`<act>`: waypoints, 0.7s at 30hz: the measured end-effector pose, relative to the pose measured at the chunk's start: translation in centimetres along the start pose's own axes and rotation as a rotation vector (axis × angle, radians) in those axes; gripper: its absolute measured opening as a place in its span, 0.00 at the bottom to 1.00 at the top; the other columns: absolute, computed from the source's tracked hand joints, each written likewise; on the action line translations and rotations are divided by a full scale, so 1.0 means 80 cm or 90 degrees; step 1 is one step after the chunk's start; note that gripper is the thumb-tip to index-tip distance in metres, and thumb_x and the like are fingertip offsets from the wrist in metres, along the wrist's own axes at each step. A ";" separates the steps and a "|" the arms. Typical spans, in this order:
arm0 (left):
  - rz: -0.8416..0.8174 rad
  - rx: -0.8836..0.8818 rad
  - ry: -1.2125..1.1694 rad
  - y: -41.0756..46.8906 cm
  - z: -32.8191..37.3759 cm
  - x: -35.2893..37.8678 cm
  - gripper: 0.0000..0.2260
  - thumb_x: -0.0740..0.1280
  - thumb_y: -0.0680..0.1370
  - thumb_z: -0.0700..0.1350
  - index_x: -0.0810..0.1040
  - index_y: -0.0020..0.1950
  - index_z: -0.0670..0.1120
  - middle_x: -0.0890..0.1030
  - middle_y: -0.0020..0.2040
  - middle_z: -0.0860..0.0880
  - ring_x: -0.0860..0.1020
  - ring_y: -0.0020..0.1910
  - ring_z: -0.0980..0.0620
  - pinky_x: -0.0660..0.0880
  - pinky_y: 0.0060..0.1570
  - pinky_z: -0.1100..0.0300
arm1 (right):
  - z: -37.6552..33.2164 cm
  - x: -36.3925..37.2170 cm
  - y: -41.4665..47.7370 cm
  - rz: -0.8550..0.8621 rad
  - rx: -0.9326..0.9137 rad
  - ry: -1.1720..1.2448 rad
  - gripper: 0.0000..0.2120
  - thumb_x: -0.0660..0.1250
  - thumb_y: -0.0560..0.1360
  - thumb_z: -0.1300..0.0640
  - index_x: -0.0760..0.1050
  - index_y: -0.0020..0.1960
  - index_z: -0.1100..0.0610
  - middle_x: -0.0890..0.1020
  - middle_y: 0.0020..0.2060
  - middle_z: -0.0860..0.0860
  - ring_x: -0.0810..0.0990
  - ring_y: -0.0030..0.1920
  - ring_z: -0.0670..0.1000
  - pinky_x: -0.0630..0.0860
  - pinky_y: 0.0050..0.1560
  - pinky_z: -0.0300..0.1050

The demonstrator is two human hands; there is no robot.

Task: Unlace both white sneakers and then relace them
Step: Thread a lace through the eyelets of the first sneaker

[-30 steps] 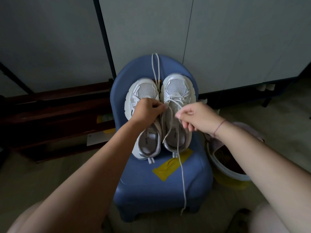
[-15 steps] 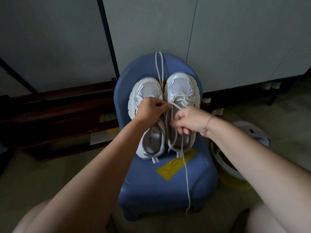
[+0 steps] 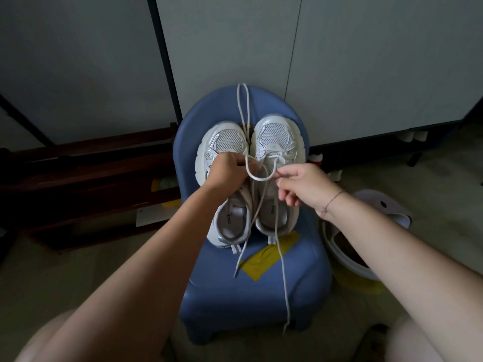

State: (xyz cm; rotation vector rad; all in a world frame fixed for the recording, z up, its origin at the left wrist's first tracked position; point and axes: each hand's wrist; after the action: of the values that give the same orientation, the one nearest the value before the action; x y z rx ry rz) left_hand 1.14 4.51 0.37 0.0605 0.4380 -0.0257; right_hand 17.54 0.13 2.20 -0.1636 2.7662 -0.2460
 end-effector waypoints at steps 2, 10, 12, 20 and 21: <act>0.000 -0.002 -0.003 0.001 -0.001 0.000 0.04 0.73 0.74 0.44 0.86 0.46 0.45 0.82 0.35 0.52 0.77 0.36 0.58 0.75 0.45 0.61 | -0.002 0.009 0.009 0.027 0.006 0.046 0.17 0.59 0.78 0.66 0.71 0.66 0.57 0.76 0.26 0.54 0.70 0.18 0.44 0.65 0.19 0.34; 0.000 -0.003 0.002 -0.001 0.003 0.000 0.03 0.73 0.74 0.42 0.86 0.44 0.45 0.81 0.33 0.54 0.75 0.33 0.61 0.73 0.42 0.63 | 0.002 0.028 0.036 0.072 0.078 0.065 0.09 0.60 0.78 0.65 0.76 0.44 0.57 0.73 0.25 0.52 0.65 0.15 0.42 0.60 0.18 0.31; 0.003 -0.005 0.018 0.000 0.003 0.001 0.05 0.73 0.75 0.44 0.86 0.45 0.43 0.80 0.33 0.49 0.74 0.32 0.59 0.72 0.40 0.62 | -0.001 0.022 0.034 0.028 0.088 0.062 0.09 0.61 0.77 0.65 0.73 0.39 0.58 0.72 0.25 0.52 0.63 0.15 0.41 0.58 0.18 0.30; 0.027 -0.007 0.059 0.005 0.002 0.003 0.05 0.73 0.75 0.44 0.86 0.46 0.43 0.76 0.29 0.54 0.70 0.27 0.59 0.69 0.31 0.65 | -0.009 0.004 -0.036 -0.552 0.140 -0.130 0.06 0.67 0.75 0.62 0.76 0.39 0.58 0.75 0.24 0.49 0.65 0.19 0.41 0.60 0.20 0.29; 0.026 -0.007 0.054 0.004 0.002 0.003 0.05 0.72 0.75 0.44 0.86 0.46 0.43 0.77 0.29 0.54 0.71 0.28 0.60 0.70 0.33 0.64 | -0.009 0.001 -0.039 -0.571 0.143 -0.135 0.05 0.67 0.75 0.62 0.76 0.40 0.59 0.75 0.25 0.49 0.66 0.19 0.41 0.61 0.21 0.29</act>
State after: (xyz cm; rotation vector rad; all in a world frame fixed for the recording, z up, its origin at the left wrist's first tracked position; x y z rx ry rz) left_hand 1.42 4.83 0.44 0.0601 0.5222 0.0197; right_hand 17.50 -2.85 3.42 -1.2765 2.2529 -0.7015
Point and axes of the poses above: each hand's wrist, its own y-axis towards the middle knuckle, its own x-axis out of the palm, z = x × y
